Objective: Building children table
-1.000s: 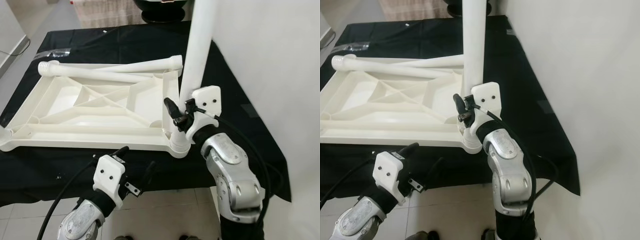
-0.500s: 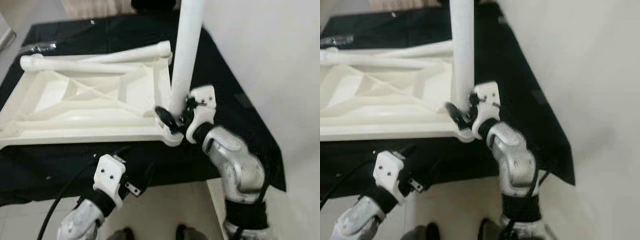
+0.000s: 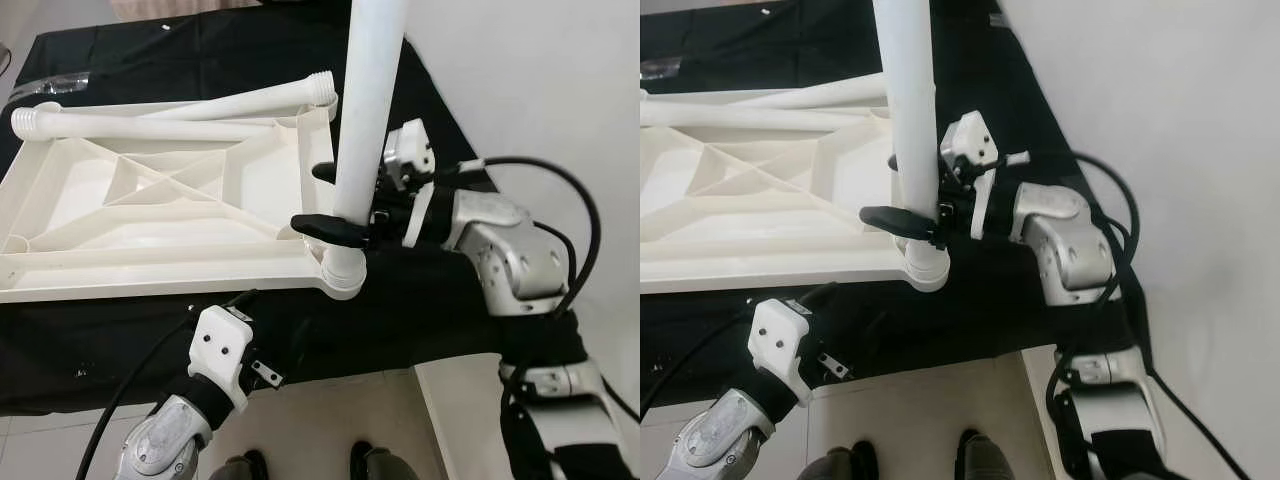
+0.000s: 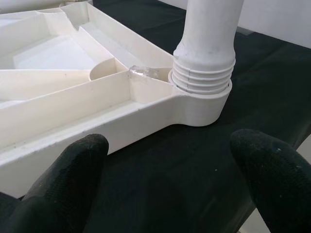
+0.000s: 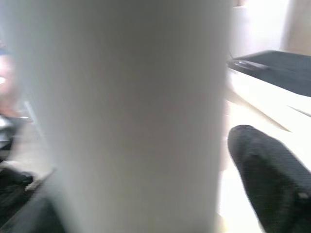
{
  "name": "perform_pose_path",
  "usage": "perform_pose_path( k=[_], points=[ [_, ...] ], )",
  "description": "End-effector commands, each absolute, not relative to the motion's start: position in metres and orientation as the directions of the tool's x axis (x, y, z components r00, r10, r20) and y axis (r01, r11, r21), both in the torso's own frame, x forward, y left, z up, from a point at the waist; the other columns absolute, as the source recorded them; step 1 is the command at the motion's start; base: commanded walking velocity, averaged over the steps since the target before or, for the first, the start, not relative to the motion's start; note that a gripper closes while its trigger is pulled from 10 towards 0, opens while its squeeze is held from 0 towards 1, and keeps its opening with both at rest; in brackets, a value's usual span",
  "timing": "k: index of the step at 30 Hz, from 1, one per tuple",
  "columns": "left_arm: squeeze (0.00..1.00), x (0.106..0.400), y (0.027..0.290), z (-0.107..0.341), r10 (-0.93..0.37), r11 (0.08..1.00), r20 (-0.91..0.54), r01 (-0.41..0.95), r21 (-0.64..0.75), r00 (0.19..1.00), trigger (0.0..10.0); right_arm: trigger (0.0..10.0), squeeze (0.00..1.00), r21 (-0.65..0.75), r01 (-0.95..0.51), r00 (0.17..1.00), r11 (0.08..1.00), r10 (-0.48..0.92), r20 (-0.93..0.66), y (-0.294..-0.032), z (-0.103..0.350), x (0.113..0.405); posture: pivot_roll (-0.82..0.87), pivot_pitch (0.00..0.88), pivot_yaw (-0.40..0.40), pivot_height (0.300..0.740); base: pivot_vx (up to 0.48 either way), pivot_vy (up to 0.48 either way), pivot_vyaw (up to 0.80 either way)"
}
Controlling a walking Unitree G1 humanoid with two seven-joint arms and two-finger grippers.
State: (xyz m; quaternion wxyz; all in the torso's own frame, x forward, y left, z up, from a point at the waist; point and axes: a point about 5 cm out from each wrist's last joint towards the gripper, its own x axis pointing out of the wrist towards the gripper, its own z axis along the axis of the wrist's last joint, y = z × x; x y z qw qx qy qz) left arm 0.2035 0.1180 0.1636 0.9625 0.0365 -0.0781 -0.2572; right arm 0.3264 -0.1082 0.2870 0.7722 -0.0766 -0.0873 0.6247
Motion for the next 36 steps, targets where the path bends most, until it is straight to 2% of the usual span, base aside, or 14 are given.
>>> perform_pose_path(
  k=[1, 6, 11, 16, 18, 19, 20, 21, 23, 25, 33, 34, 35, 36],
  points=[
    [0.00, 0.202, 0.117, 0.160, -0.498, 0.866, 0.115, 0.488, 0.104, 0.859, 10.0, 0.0, 0.00, -0.228, -0.968, 0.103, 0.109, 0.994, 0.040, -0.106, 0.288, 0.323, -0.01, 0.264, -0.034, 0.740, 0.000, 0.000, 0.00],
    [0.00, 0.203, 0.117, 0.159, -0.499, 0.866, 0.116, 0.489, 0.103, 0.859, 10.0, 0.0, 0.00, -0.227, -0.971, 0.070, 0.075, 0.997, 0.029, -0.106, 0.286, 0.323, -0.01, 0.256, -0.031, 0.740, 0.000, 0.000, 0.00],
    [0.00, 0.204, 0.116, 0.158, -0.500, 0.865, 0.118, 0.491, 0.103, 0.858, 10.0, 0.0, 0.00, -0.234, -0.964, 0.119, 0.123, 0.992, 0.029, -0.107, 0.279, 0.327, -0.01, 0.250, -0.028, 0.740, 0.000, 0.000, 0.00],
    [0.00, 0.204, 0.115, 0.157, -0.501, 0.865, 0.119, 0.492, 0.101, 0.857, 10.0, 0.0, 0.00, -0.188, -0.924, 0.318, 0.333, 0.942, 0.104, -0.110, 0.267, 0.324, -0.03, 0.239, -0.038, 0.740, 0.000, 0.000, 0.00],
    [0.00, 0.203, 0.116, 0.157, -0.501, 0.865, 0.120, 0.492, 0.101, 0.857, 10.0, 0.0, 0.00, -0.126, -0.855, 0.495, 0.503, 0.864, 0.091, -0.102, 0.250, 0.317, -0.03, 0.245, -0.037, 0.740, 0.000, 0.000, 0.00],
    [0.00, 0.203, 0.116, 0.157, -0.501, 0.865, 0.119, 0.491, 0.101, 0.857, 10.0, 0.0, 0.00, -0.131, -0.758, 0.639, 0.639, 0.767, 0.048, -0.099, 0.239, 0.319, -0.03, 0.245, -0.037, 0.740, 0.000, 0.000, 0.00],
    [0.00, 0.203, 0.116, 0.157, -0.501, 0.865, 0.119, 0.491, 0.101, 0.857, 10.0, 0.0, 0.00, -0.131, -0.758, 0.639, 0.639, 0.767, 0.048, -0.099, 0.239, 0.319, -0.03, 0.245, -0.037, 0.740, 0.000, 0.000, 0.00],
    [0.00, 0.203, 0.117, 0.158, -0.500, 0.865, 0.118, 0.491, 0.102, 0.858, 10.0, 0.0, 0.00, -0.129, -0.576, 0.814, 0.807, 0.581, 0.002, -0.098, 0.224, 0.317, -0.04, 0.249, -0.034, 0.740, 0.000, 0.000, 0.00],
    [0.00, 0.203, 0.117, 0.158, -0.500, 0.865, 0.118, 0.491, 0.102, 0.858, 10.0, 0.0, 0.00, -0.129, -0.576, 0.814, 0.807, 0.581, 0.002, -0.098, 0.224, 0.317, -0.04, 0.249, -0.034, 0.740, 0.000, 0.000, 0.00],
    [0.00, 0.204, 0.118, 0.158, -0.501, 0.865, 0.116, 0.492, 0.103, 0.857, 10.0, 0.0, 0.00, -0.097, -0.421, 0.907, 0.902, 0.422, -0.015, -0.085, 0.210, 0.304, -0.04, 0.257, -0.023, 0.740, 0.000, 0.000, 0.00],
    [0.00, 0.208, 0.118, 0.157, -0.505, 0.863, 0.115, 0.494, 0.109, 0.856, 10.0, 0.0, 0.00, -0.075, -0.391, 0.917, 0.917, 0.396, 0.058, -0.070, 0.226, 0.313, -0.04, 0.238, -0.025, 0.740, 0.000, 0.000, 0.00],
    [0.00, 0.208, 0.118, 0.157, -0.502, 0.864, 0.117, 0.491, 0.109, 0.857, 10.0, 3.6, 0.00, -0.077, -0.382, 0.919, 0.921, 0.388, 0.069, -0.071, 0.229, 0.315, -0.04, 0.235, -0.030, 0.740, 0.000, 0.000, 0.00],
    [0.00, 0.208, 0.118, 0.157, -0.502, 0.864, 0.117, 0.491, 0.109, 0.857, 10.0, 3.6, 0.00, -0.077, -0.382, 0.919, 0.921, 0.388, 0.069, -0.071, 0.229, 0.315, -0.04, 0.235, -0.030, 0.740, 0.000, 0.000, 0.00],
    [0.00, 0.208, 0.118, 0.157, -0.498, 0.866, 0.120, 0.488, 0.109, 0.859, 10.0, 10.0, 0.00, -0.071, -0.384, 0.917, 0.921, 0.389, 0.088, -0.071, 0.232, 0.315, -0.04, 0.234, -0.032, 0.740, 0.000, 0.000, 0.00]
  ],
)
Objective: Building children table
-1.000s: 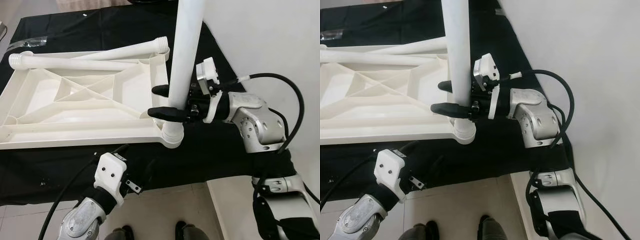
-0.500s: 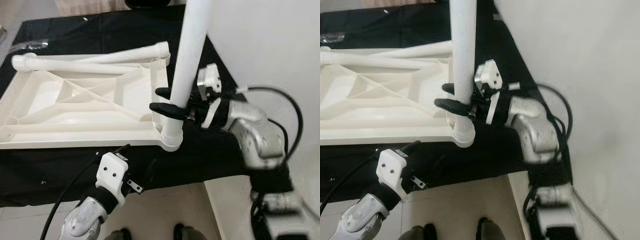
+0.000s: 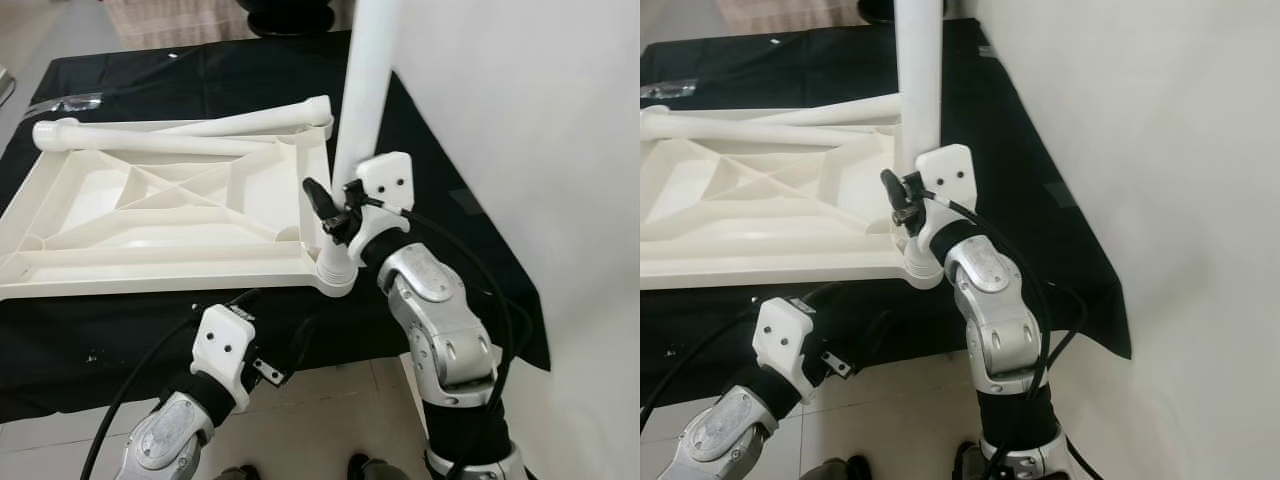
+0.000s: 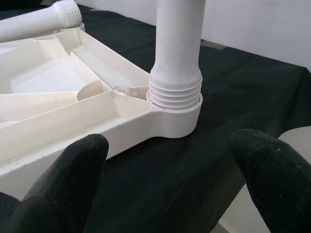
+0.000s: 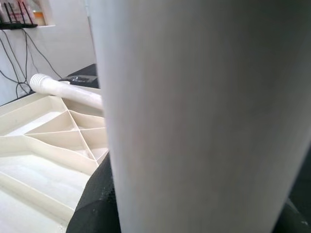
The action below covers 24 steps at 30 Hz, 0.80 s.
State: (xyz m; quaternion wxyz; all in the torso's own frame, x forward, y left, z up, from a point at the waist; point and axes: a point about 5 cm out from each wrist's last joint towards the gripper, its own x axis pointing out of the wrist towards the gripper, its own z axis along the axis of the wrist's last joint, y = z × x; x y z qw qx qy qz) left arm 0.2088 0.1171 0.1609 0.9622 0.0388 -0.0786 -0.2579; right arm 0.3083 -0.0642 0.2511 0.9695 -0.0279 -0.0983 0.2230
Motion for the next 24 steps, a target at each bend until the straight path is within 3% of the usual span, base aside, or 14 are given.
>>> perform_pose_path(
  k=[1, 9, 18, 19, 21, 22, 24],
  points=[
    [0.00, 0.209, 0.118, 0.157, -0.495, 0.868, 0.122, 0.484, 0.108, 0.860, 10.0, 10.0, 1.00, -0.060, -0.406, 0.906, 0.912, 0.411, 0.104, -0.070, 0.235, 0.315, -0.04, 0.229, -0.037, 0.740, 0.000, 0.000, 0.00],
    [0.00, 0.216, 0.120, 0.158, -0.475, 0.879, 0.126, 0.463, 0.114, 0.871, 10.0, 10.0, 1.00, -0.026, -0.448, 0.877, 0.894, 0.445, 0.184, -0.069, 0.243, 0.305, -0.04, 0.217, -0.030, 0.740, 0.000, 0.000, 0.00],
    [0.00, 0.228, 0.135, 0.157, -0.369, 0.927, 0.116, 0.356, 0.119, 0.922, 10.0, 10.0, 1.00, -0.093, -0.321, 0.932, 0.943, 0.332, 0.149, -0.113, 0.215, 0.285, -0.05, 0.173, -0.011, 0.740, 0.000, 0.000, 0.00],
    [0.00, 0.230, 0.139, 0.157, -0.338, 0.936, 0.118, 0.321, 0.143, 0.934, 10.0, 10.0, 0.86, -0.109, -0.278, 0.949, 0.954, 0.291, 0.126, -0.126, 0.204, 0.279, -0.05, 0.159, -0.006, 0.740, 0.000, 0.000, 0.00],
    [0.00, 0.230, 0.140, 0.157, -0.330, 0.938, 0.120, 0.311, 0.156, 0.936, 10.0, 10.0, 0.86, -0.111, -0.267, 0.953, 0.957, 0.280, 0.118, -0.129, 0.200, 0.276, -0.05, 0.159, -0.006, 0.740, 0.000, 0.000, 0.00],
    [0.00, 0.232, 0.144, 0.157, -0.299, 0.945, 0.123, 0.275, 0.178, 0.946, 10.0, 10.0, 0.00, -0.122, -0.247, 0.961, 0.961, 0.260, 0.100, -0.135, 0.191, 0.270, -0.05, 0.137, -0.002, 0.740, 0.000, 0.000, 0.00],
    [0.00, 0.232, 0.144, 0.157, -0.299, 0.945, 0.123, 0.275, 0.178, 0.946, 10.0, 10.0, 0.00, -0.122, -0.247, 0.961, 0.961, 0.260, 0.100, -0.135, 0.191, 0.270, -0.05, 0.137, -0.002, 0.740, 0.000, 0.000, 0.00]
  ],
)
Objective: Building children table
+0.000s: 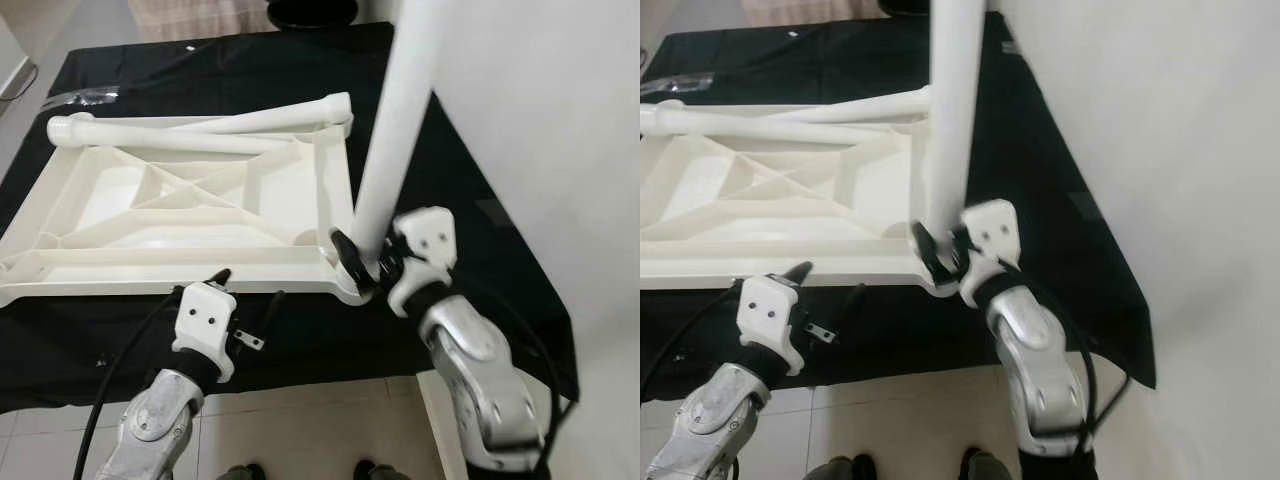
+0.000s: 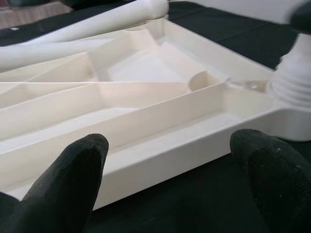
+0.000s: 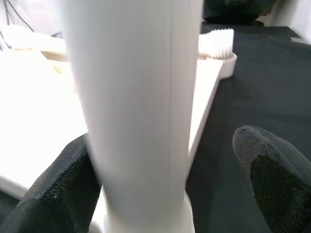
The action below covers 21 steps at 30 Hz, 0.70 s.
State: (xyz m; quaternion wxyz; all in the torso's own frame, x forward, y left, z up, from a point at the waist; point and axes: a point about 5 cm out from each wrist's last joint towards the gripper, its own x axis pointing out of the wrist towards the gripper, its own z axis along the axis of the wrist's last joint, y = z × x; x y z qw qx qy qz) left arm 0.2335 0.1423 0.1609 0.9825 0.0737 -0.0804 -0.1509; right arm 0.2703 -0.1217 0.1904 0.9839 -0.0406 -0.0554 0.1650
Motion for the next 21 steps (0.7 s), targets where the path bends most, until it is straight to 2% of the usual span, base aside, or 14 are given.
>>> perform_pose_path(
  k=[1, 7, 12, 14, 16, 21],
  points=[
    [0.00, 0.233, 0.147, 0.156, -0.276, 0.950, 0.122, 0.252, 0.185, 0.953, 10.0, 10.0, 0.00, -0.122, -0.233, 0.965, 0.965, 0.245, 0.095, -0.138, 0.188, 0.266, -0.05, 0.126, 0.001, 0.740, 0.000, 0.000, 0.00],
    [0.00, 0.233, 0.158, 0.151, -0.192, 0.956, 0.097, 0.164, 0.242, 0.977, 10.0, 10.0, 0.00, -0.114, -0.207, 0.973, 0.972, 0.217, 0.076, -0.144, 0.174, 0.251, -0.05, 0.090, 0.017, 0.740, 0.000, 0.000, 0.00],
    [0.00, 0.224, 0.161, 0.145, -0.151, 0.940, 0.080, 0.118, 0.320, 0.985, 10.0, 10.0, 0.00, -0.149, -0.115, 0.993, 0.982, 0.114, -0.015, -0.160, 0.150, 0.242, -0.04, 0.072, 0.026, 0.740, 0.000, 0.000, 0.00],
    [0.00, 0.224, 0.161, 0.145, -0.151, 0.940, 0.080, 0.118, 0.320, 0.985, 10.0, 10.0, 0.00, -0.149, -0.115, 0.993, 0.982, 0.114, -0.015, -0.160, 0.150, 0.242, -0.04, 0.072, 0.026, 0.740, 0.000, 0.000, 0.00],
    [0.00, 0.213, 0.167, 0.136, -0.083, 0.934, 0.046, 0.062, 0.351, 0.995, 10.0, 10.0, 0.00, -0.146, -0.040, 0.997, 0.988, 0.030, -0.074, -0.173, 0.136, 0.235, -0.03, 0.065, 0.020, 0.740, 0.000, 0.000, 0.00],
    [0.00, 0.206, 0.172, 0.127, -0.035, 0.947, 0.020, 0.027, 0.320, 0.999, 10.0, 10.0, 0.00, -0.128, -0.022, 0.995, 0.992, 0.010, -0.095, -0.178, 0.131, 0.236, -0.02, 0.050, -0.001, 0.740, 0.000, 0.000, 0.00]
  ],
)
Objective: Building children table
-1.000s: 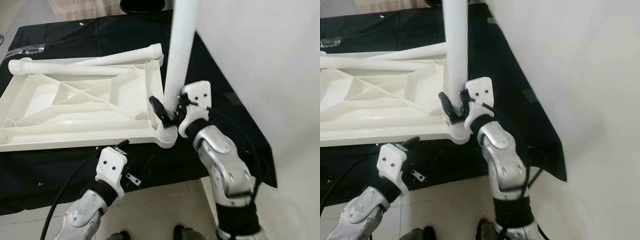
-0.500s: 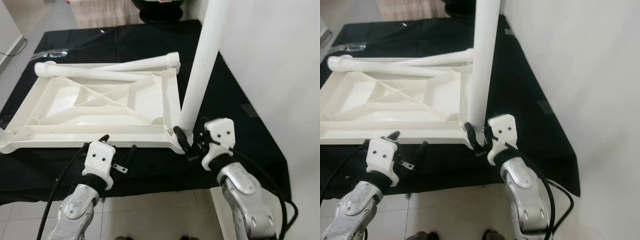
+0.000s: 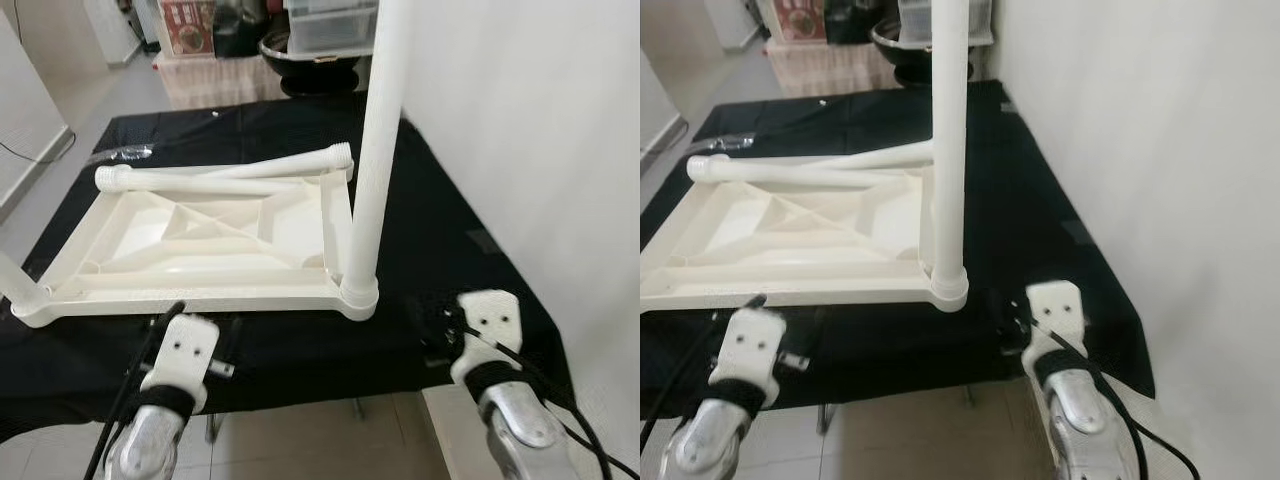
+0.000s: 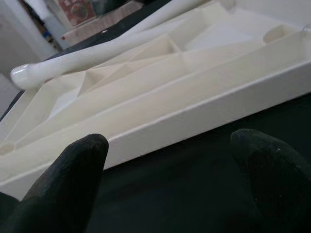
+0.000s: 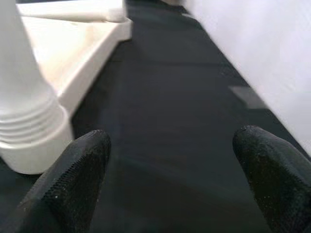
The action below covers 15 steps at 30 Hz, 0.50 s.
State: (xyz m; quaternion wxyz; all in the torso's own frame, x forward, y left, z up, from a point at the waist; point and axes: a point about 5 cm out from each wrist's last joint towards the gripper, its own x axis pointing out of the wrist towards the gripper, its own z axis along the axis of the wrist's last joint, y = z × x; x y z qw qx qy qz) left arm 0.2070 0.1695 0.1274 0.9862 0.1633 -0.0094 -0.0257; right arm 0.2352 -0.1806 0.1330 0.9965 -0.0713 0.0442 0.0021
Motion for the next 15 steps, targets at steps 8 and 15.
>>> perform_pose_path(
  k=[8, 15],
  points=[
    [0.00, 0.2062, 0.1693, 0.1246, -0.014, 0.954, 0.022, 0.007, 0.300, 1.000, 10.0, 10.0, 0.00, -0.146, -0.049, 0.996, 0.988, 0.037, -0.087, -0.1760, 0.1310, 0.2378, -0.04, 0.042, -0.011, 0.740, 0.000, 0.000, 0.00],
    [0.00, 0.2064, 0.1662, 0.1240, -0.029, 0.952, 0.020, 0.022, 0.306, 0.999, 10.0, 10.0, 0.00, -0.168, -0.053, 0.995, 0.984, 0.038, -0.092, -0.1771, 0.1306, 0.2379, -0.04, 0.036, -0.015, 0.740, 0.000, 0.000, 0.00]
  ],
)
